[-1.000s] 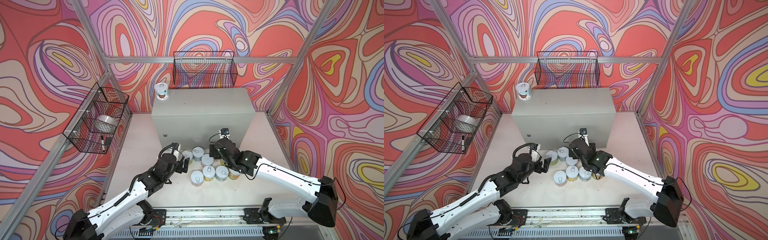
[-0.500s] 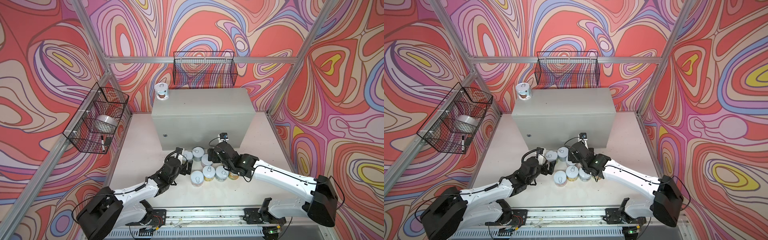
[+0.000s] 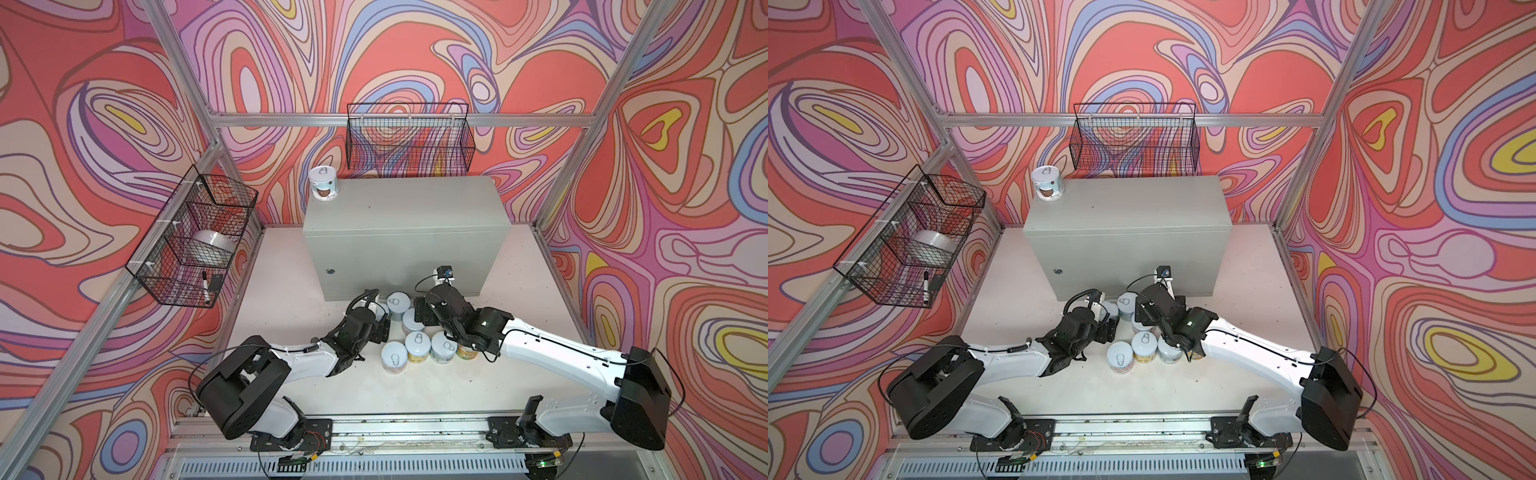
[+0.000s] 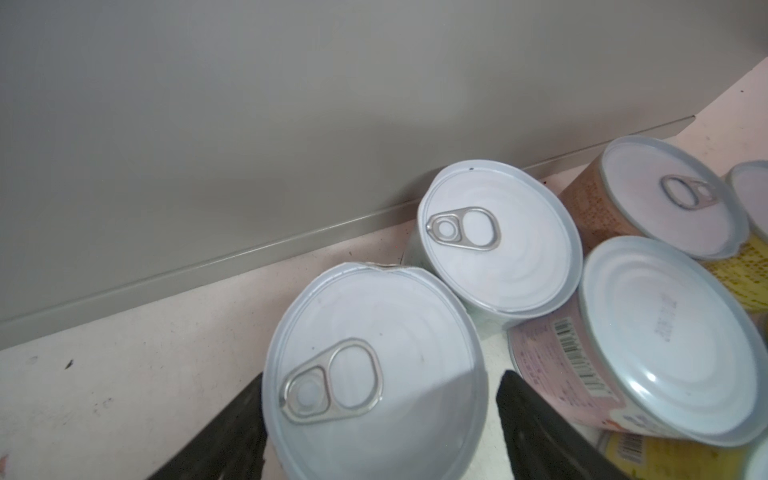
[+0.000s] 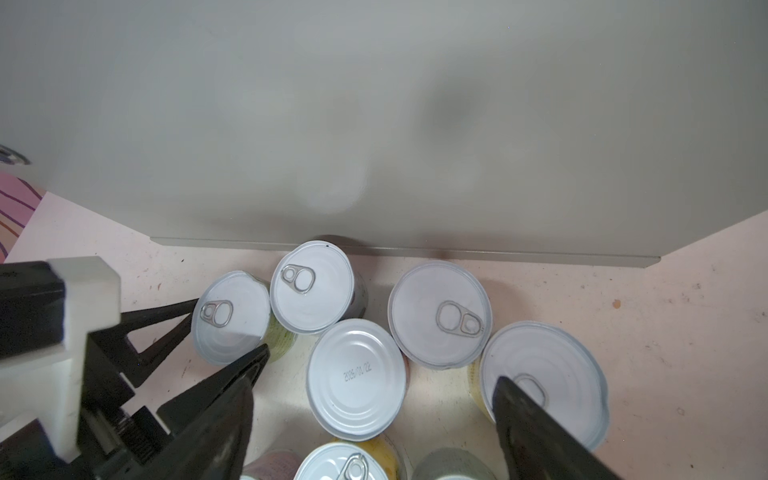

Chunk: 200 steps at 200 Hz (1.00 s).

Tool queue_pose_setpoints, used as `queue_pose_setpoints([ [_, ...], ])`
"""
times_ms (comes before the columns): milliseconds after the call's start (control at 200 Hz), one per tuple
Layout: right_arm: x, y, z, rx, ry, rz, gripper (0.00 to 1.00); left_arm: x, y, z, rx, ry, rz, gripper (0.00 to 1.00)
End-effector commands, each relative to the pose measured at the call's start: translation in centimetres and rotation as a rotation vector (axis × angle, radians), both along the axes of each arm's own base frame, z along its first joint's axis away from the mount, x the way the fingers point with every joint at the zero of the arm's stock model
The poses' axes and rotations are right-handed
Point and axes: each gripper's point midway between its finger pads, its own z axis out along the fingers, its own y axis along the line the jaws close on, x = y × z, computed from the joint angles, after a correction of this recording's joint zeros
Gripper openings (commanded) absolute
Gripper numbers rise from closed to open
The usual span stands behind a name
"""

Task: Place and organize the canned foods onto the counter
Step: 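Move the left gripper back down to the cans and grasp another, then lift the held can with the left gripper up toward the grey box top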

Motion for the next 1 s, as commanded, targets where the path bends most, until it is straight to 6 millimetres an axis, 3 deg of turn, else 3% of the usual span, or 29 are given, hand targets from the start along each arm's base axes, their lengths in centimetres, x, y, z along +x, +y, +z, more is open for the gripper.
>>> queue_pose_setpoints([
  [0,0.6,0.1,1.1,0.003,-0.027,-0.011,0.93,0.6,-0.3,-0.3,-0.023,0.017,0.007,0.83],
  [381,1.0,0.2,1.2,-0.017,-0.038,-0.01,0.93,1.5,0.3,-1.9,0.005,0.043,0.035,0.88],
  [396,1.0,0.2,1.1,-0.018,-0.037,-0.01,0.93,2.3,-0.3,-0.8,-0.014,0.021,0.036,0.88],
  [471,1.0,0.2,1.0,-0.022,-0.033,-0.007,0.93,2.9,-0.2,-0.9,-0.024,0.027,0.051,0.88],
  [576,1.0,0.3,1.0,-0.024,-0.029,-0.008,0.93,2.9,-0.3,-1.3,-0.042,0.051,0.052,0.83],
  [651,1.0,0.3,1.0,-0.026,-0.03,-0.005,0.93,2.9,-0.4,-1.4,-0.048,0.051,0.051,0.74],
  [846,1.1,0.5,0.6,-0.037,-0.023,-0.004,0.93,2.7,-0.3,-1.6,-0.04,0.066,0.045,0.7],
  [996,1.3,0.7,0.5,-0.034,-0.022,-0.002,0.92,2.4,-0.1,-1.7,-0.022,0.069,0.036,0.46],
])
